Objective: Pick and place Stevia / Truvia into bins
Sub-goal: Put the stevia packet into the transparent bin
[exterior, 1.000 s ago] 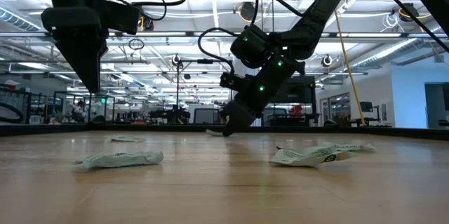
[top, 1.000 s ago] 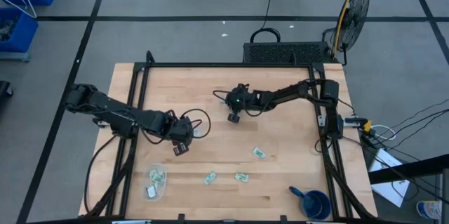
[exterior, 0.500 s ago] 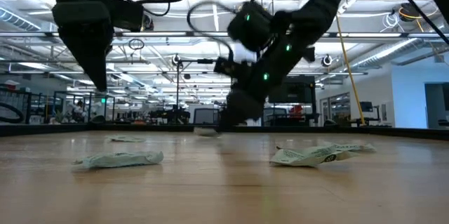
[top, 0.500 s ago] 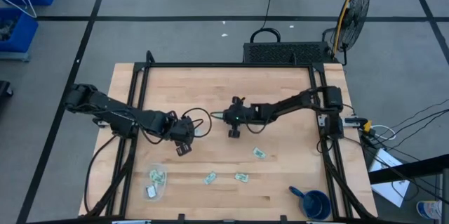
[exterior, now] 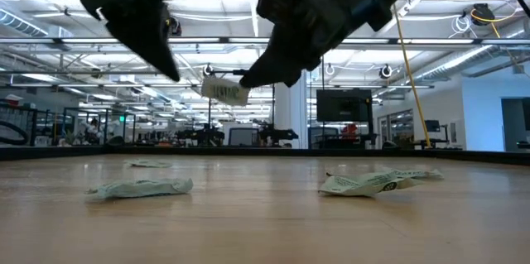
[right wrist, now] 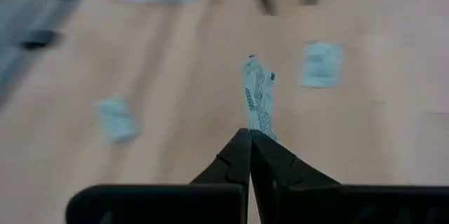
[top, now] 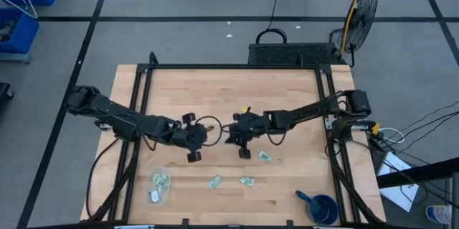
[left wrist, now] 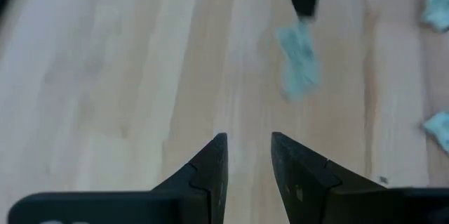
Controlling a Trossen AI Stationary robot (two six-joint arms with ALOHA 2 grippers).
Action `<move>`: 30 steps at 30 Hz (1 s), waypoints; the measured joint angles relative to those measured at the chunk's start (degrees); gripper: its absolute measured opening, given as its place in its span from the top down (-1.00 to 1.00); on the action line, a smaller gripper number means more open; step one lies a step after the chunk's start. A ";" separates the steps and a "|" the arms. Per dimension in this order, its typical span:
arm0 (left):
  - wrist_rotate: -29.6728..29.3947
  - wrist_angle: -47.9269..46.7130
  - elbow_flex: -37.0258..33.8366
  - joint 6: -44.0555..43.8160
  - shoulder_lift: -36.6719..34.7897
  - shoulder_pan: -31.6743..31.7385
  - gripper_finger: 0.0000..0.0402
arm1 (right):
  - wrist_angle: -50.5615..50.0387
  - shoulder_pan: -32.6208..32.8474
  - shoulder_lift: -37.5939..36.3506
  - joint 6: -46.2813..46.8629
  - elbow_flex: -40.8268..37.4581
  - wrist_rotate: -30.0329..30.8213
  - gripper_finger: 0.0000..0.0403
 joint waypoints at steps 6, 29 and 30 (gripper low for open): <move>1.07 9.25 0.00 11.72 0.00 -2.08 0.43 | 1.35 -0.09 0.03 1.66 0.00 -1.56 1.00; -1.44 13.32 0.01 14.34 5.19 -3.18 -0.08 | 10.34 -0.51 -0.01 2.51 0.02 -4.58 1.00; -1.49 13.49 0.02 14.35 5.18 -3.17 -0.05 | 10.14 -0.62 -0.01 2.52 0.02 -4.57 1.00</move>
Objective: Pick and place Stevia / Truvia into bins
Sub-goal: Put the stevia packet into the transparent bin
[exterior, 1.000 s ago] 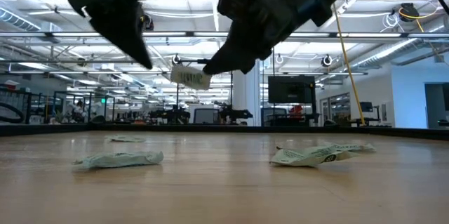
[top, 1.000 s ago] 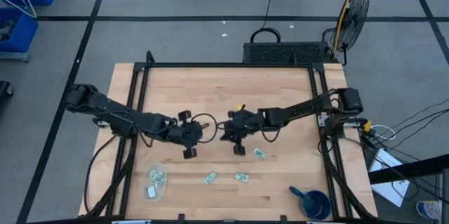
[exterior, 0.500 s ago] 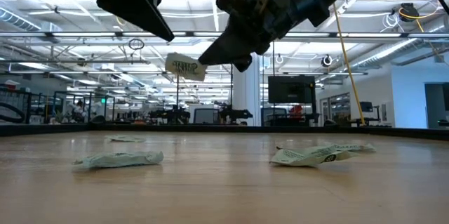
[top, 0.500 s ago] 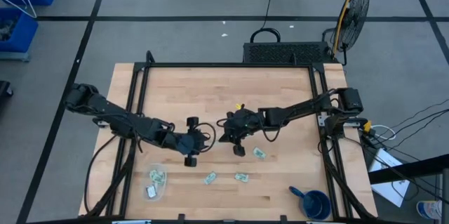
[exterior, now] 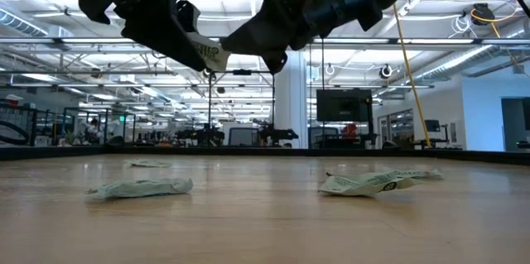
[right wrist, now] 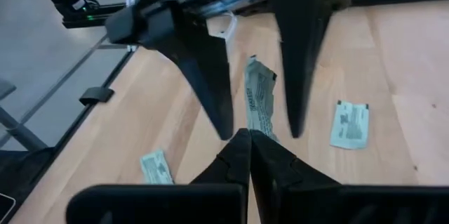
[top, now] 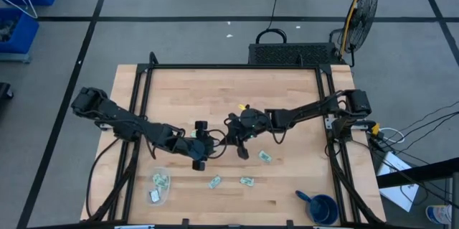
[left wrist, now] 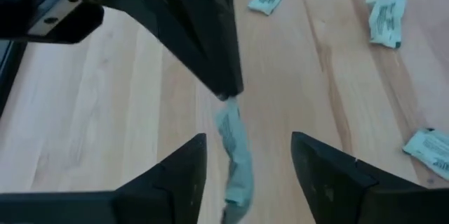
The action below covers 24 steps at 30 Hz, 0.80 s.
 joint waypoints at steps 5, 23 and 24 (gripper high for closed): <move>-0.26 0.84 0.00 0.00 0.01 0.03 0.17 | -0.26 -0.42 0.00 0.00 0.00 0.04 1.00; -0.44 0.64 0.00 -0.35 0.00 0.47 0.90 | -2.63 -0.21 0.00 -1.32 0.00 0.02 0.63; -0.44 0.22 0.00 -0.35 0.02 0.47 0.91 | -2.91 -0.18 0.00 -1.31 0.00 0.01 0.58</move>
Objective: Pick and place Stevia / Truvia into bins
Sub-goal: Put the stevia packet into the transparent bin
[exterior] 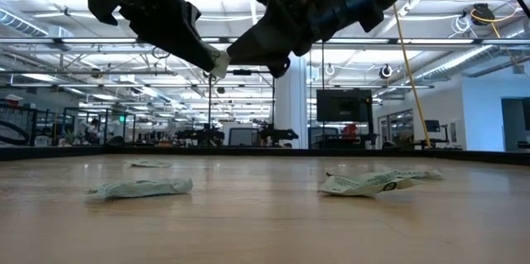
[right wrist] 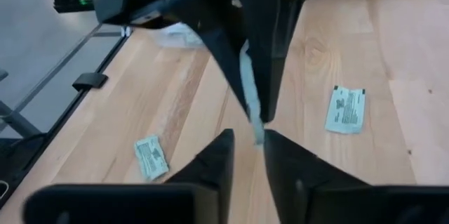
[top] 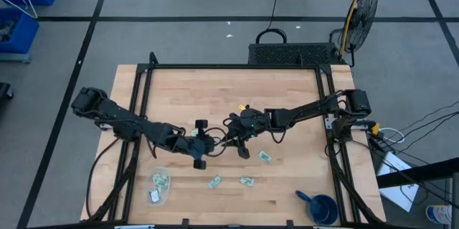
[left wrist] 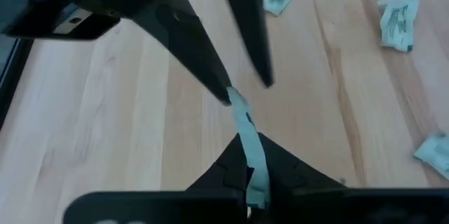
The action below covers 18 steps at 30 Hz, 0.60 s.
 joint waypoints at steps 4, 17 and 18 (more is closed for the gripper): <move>2.64 -6.53 -0.01 -3.17 -0.49 -0.42 0.96 | 0.28 -0.02 -0.04 -0.26 -1.12 0.18 0.40; 24.62 -38.21 0.46 -48.25 -11.32 -14.71 0.95 | 4.92 -0.52 -0.04 0.20 -8.76 0.38 0.29; 26.52 -40.60 0.46 -52.80 -11.62 -16.22 0.96 | 4.91 -0.50 -0.04 0.20 -8.76 0.38 0.29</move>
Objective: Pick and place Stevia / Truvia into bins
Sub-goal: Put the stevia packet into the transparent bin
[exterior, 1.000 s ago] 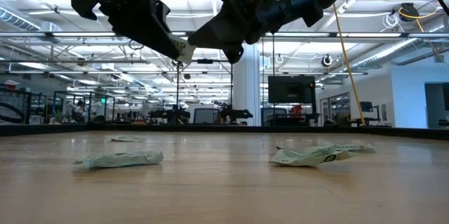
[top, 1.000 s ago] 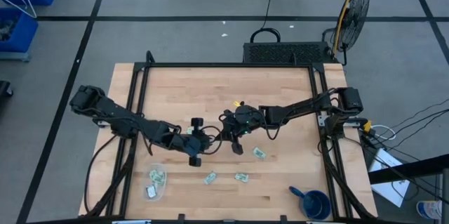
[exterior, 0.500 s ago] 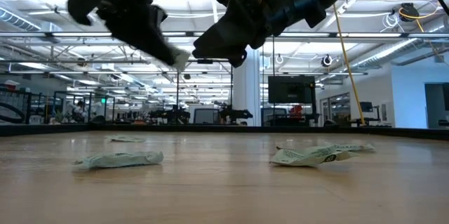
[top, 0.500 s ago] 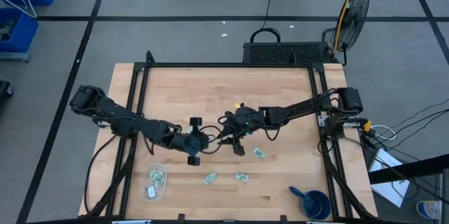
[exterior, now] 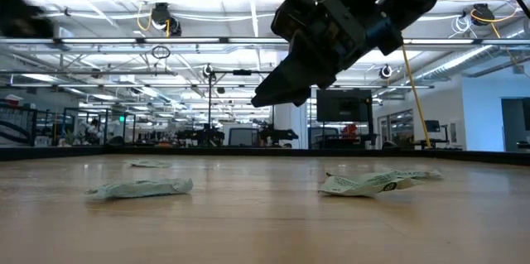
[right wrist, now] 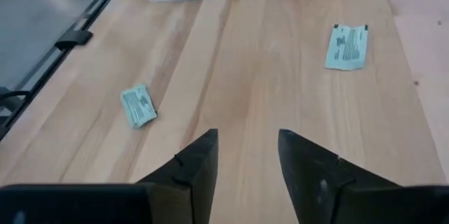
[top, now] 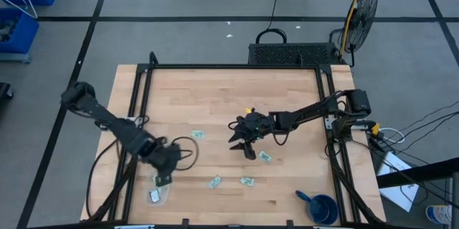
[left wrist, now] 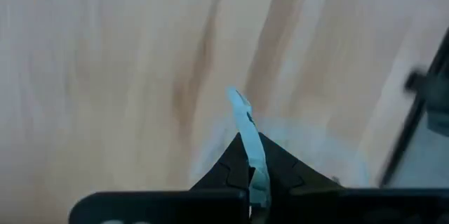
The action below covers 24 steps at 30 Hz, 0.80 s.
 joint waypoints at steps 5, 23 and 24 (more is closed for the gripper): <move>4.21 -3.38 -0.17 -14.57 0.10 -6.56 0.92 | 0.52 -0.01 0.00 -0.09 0.00 0.00 0.28; 3.05 -3.15 -0.20 -22.30 4.59 -9.41 0.57 | 0.38 0.39 0.00 -0.23 0.00 -0.22 0.25; 2.76 -3.15 -0.20 -21.67 4.83 -9.11 0.52 | 0.36 0.56 0.00 -0.29 0.00 -0.22 0.24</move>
